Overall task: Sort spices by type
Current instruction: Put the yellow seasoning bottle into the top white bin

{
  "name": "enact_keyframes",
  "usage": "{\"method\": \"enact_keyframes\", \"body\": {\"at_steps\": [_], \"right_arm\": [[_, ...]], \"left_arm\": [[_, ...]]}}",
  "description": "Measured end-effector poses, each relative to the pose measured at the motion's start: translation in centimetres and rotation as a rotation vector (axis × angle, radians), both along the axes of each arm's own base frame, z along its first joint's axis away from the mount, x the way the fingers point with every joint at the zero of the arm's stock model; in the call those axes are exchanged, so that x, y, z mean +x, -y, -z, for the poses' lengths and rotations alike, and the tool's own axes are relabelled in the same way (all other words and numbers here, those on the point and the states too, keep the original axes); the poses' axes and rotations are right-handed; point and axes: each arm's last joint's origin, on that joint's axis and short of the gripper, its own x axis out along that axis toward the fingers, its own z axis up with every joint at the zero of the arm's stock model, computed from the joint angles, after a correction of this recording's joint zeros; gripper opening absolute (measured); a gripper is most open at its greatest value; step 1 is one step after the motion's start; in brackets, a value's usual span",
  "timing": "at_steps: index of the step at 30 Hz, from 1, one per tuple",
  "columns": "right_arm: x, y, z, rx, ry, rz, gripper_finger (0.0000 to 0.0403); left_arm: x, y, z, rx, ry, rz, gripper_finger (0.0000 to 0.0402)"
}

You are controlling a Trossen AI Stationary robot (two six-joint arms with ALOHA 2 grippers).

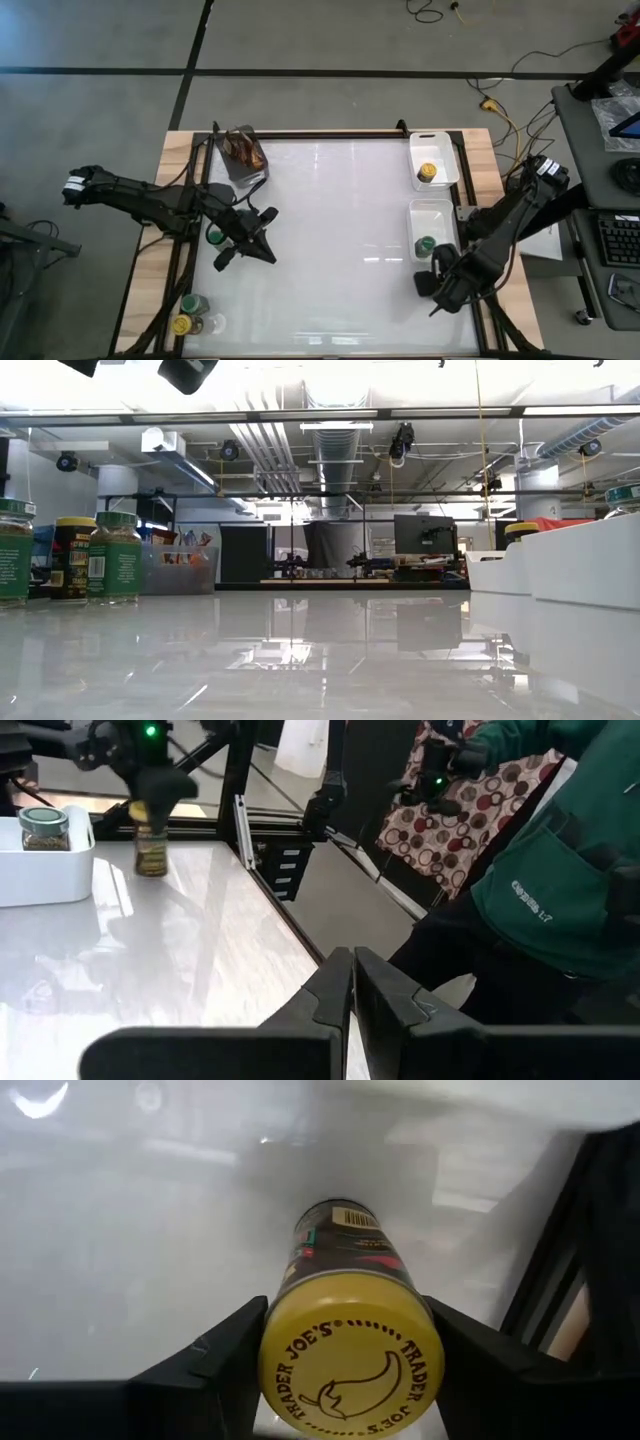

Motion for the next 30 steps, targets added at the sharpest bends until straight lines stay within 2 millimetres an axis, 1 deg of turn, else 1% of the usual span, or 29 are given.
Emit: {"method": "enact_keyframes", "body": {"at_steps": [2, 4, 7, 10, 13, 17, 20, 25, 27, 30], "right_arm": [[0.4, -0.5, -1.5, 0.037, 0.038, -0.029, 0.0219], [0.9, -0.7, -3.5, 0.064, 0.081, -0.06, 0.0219], [1.8, -0.4, -6.8, 0.035, 0.192, -0.11, 0.0221], [2.5, 1.0, -9.9, -0.086, 0.312, -0.15, 0.0224], [2.9, 3.2, -12.1, -0.233, 0.339, -0.184, 0.0222], [3.3, 6.4, -13.3, -0.386, 0.257, -0.254, 0.022], [4.2, 8.8, -13.6, -0.424, 0.243, -0.349, 0.022], [5.1, 13.3, -13.8, -0.495, 0.161, -0.521, 0.022], [5.0, 15.2, -14.1, -0.518, 0.13, -0.6, 0.022], [4.2, 18.4, -14.6, -0.554, 0.083, -0.705, 0.0219]], "left_arm": [[0.0, 0.0, 0.0, 0.0, 0.0, 0.0, 0.0], [0.0, 0.0, 0.0, 0.0, 0.0, 0.0, 0.0], [0.0, 0.0, 0.0, 0.0, 0.0, 0.0, 0.0], [0.0, 0.0, 0.0, 0.001, 0.0, 0.0, 0.0], [0.0, 0.0, -0.1, -0.001, 0.009, 0.0, 0.0], [0.1, 0.0, -0.3, -0.004, 0.03, -0.001, 0.0], [0.1, 0.0, -0.5, -0.007, 0.056, -0.001, 0.0], [0.2, 0.0, -0.8, 0.001, 0.097, 0.0, 0.0], [0.2, 0.0, -0.8, 0.0, 0.101, 0.0, 0.0], [0.2, 0.0, -0.8, 0.0, 0.102, 0.0, 0.0]]}}
